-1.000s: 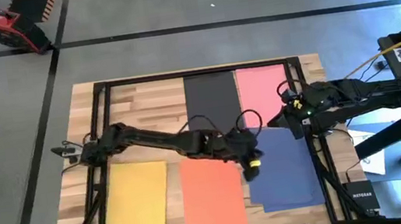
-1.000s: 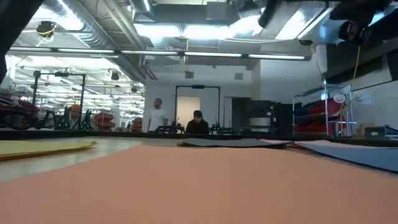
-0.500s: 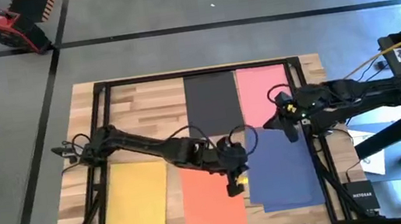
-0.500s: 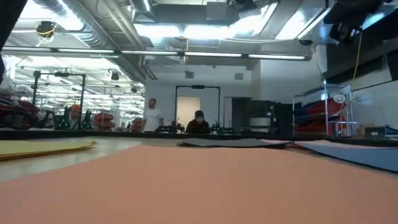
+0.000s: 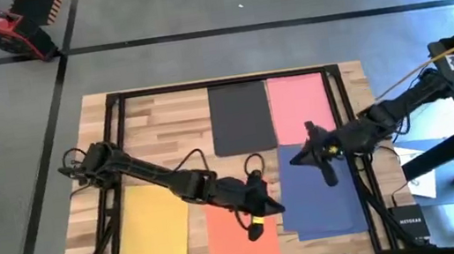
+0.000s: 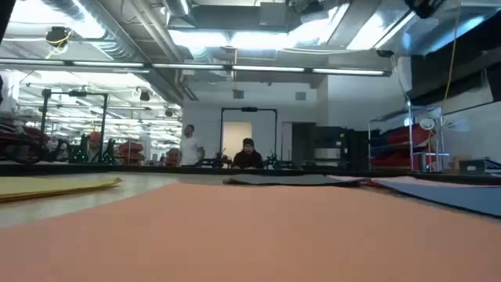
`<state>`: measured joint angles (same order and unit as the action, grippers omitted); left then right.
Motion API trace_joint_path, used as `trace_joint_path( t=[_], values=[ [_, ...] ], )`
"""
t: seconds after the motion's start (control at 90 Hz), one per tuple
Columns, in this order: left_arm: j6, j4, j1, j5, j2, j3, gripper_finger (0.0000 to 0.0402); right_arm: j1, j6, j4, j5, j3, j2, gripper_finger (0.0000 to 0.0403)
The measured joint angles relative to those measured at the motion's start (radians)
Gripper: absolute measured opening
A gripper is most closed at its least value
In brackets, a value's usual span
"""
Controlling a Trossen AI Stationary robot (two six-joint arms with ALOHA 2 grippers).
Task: Organize paper
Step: Stack the blue paper on top of the stacked blue papers
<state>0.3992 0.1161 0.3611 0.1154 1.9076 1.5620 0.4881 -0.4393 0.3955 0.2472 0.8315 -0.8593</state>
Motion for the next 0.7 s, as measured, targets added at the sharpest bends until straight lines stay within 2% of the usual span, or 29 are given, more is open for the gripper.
trace_joint_path(
  t=[0.122, 0.267, 0.511, 0.7],
  values=[
    [0.043, 0.119, 0.001, 0.0, -0.082, -0.139, 0.0, 0.069, 0.0, -0.055, 0.055, -0.035, -0.003, 0.0],
    [0.058, 0.127, 0.011, 0.002, -0.161, -0.253, 0.0, 0.115, -0.067, -0.085, 0.139, -0.091, -0.004, 0.0],
    [0.022, 0.125, 0.026, 0.002, -0.365, -0.407, 0.0, 0.187, -0.075, -0.397, 0.22, -0.214, -0.006, 0.0],
    [0.052, 0.131, 0.016, 0.006, -0.512, -0.544, 0.0, 0.199, -0.086, -0.554, 0.247, -0.279, -0.057, 0.0]
  ],
)
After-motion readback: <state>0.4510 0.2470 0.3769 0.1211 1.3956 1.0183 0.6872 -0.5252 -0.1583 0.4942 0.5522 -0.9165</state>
